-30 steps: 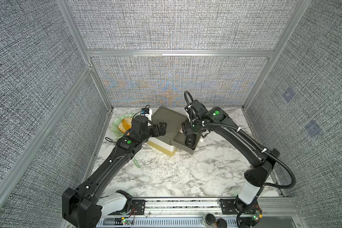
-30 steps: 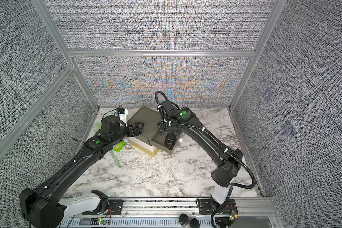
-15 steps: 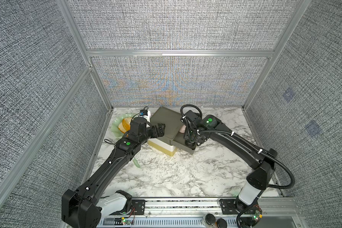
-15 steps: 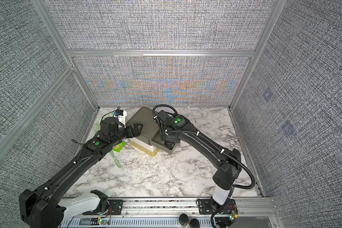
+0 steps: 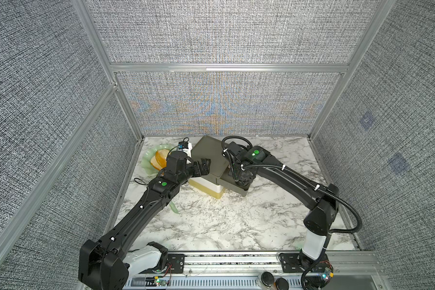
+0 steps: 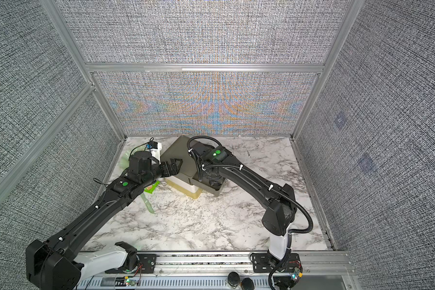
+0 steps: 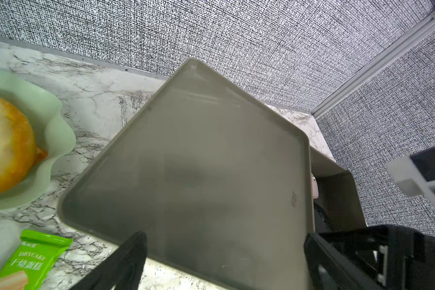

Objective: Take the mice out of the drawer
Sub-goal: Pick up the mouse from the drawer.

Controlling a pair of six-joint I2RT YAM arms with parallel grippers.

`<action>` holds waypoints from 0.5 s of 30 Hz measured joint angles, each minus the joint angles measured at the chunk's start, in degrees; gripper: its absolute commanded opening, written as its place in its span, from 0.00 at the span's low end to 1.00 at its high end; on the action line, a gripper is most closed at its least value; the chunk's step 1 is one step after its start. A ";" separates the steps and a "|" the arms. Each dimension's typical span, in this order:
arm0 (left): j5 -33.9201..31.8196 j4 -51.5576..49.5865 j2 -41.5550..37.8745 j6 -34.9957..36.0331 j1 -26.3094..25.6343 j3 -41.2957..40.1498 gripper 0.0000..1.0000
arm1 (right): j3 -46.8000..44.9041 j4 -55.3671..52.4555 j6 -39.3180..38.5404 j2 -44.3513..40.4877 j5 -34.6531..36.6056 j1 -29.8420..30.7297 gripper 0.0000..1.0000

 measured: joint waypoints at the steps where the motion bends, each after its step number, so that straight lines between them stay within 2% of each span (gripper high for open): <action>1: -0.09 0.07 0.09 0.00 0.00 0.00 0.99 | -0.66 -0.11 0.35 -0.24 0.00 -0.04 0.63; 9: -2.25 2.01 0.85 -0.28 0.09 -0.31 1.00 | -3.93 1.18 2.84 -2.19 0.33 -0.74 0.70; 15: -2.69 2.62 0.68 -0.66 0.22 -0.42 1.00 | -2.91 0.83 2.71 -0.33 0.42 -1.73 0.71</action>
